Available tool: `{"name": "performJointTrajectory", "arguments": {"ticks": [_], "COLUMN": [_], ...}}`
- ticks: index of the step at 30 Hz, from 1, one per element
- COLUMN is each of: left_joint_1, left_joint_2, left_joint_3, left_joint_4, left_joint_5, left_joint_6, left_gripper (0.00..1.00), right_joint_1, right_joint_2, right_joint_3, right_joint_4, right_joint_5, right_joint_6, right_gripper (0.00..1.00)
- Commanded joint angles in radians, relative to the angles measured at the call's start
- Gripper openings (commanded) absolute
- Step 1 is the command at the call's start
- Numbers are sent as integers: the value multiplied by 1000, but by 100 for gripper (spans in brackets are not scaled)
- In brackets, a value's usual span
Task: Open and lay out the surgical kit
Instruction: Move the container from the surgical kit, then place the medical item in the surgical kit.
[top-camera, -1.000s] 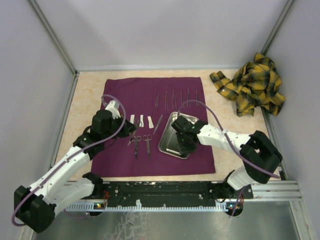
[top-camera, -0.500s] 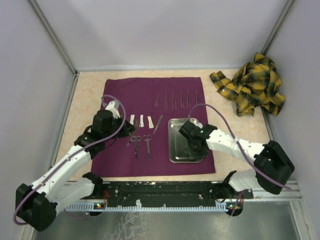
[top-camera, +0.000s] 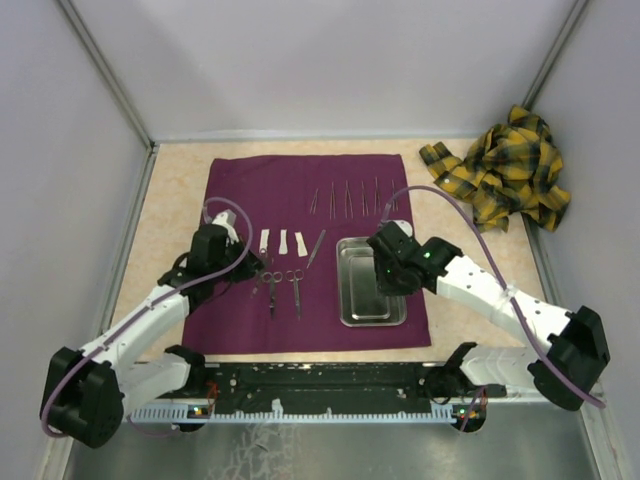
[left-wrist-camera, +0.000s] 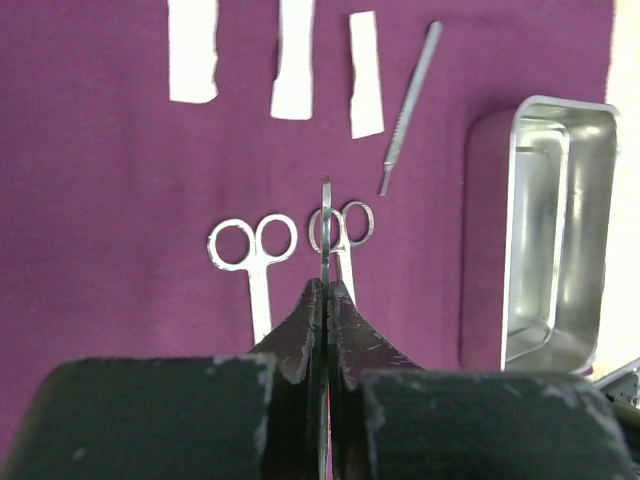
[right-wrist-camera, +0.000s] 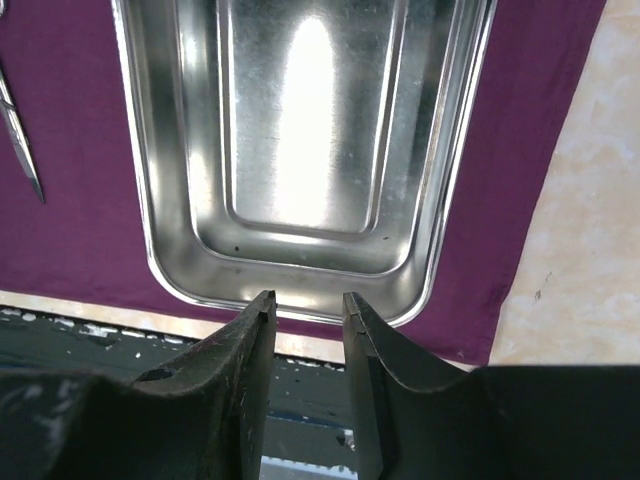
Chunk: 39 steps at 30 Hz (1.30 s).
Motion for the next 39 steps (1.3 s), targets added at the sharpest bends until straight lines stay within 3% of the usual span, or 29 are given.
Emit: {"name": "performJointTrajectory", "arguments": {"ticks": [1,14,25,39], "left_joint_1": [30,50,187,228], "left_joint_2": [0,-242,-156,-99], "left_joint_3": [-53,-247,-303,-311], "left_joint_4": [87,112,232,218], "left_joint_5": [-10,-174,-29,53], "left_joint_6": [-33,-106,-52,-21], "left_gripper": [0,0,0,4], "right_joint_1": [-5,-3,7,29], "right_joint_2": [1,18,53,75], "right_joint_3": [33,-11,-2,8], "right_joint_4": [21,88,108,118], "right_joint_5": [-7,-54,-69,-58], "right_joint_6": [-18,-36,-43,-38], "right_gripper": [34,33,33,33]}}
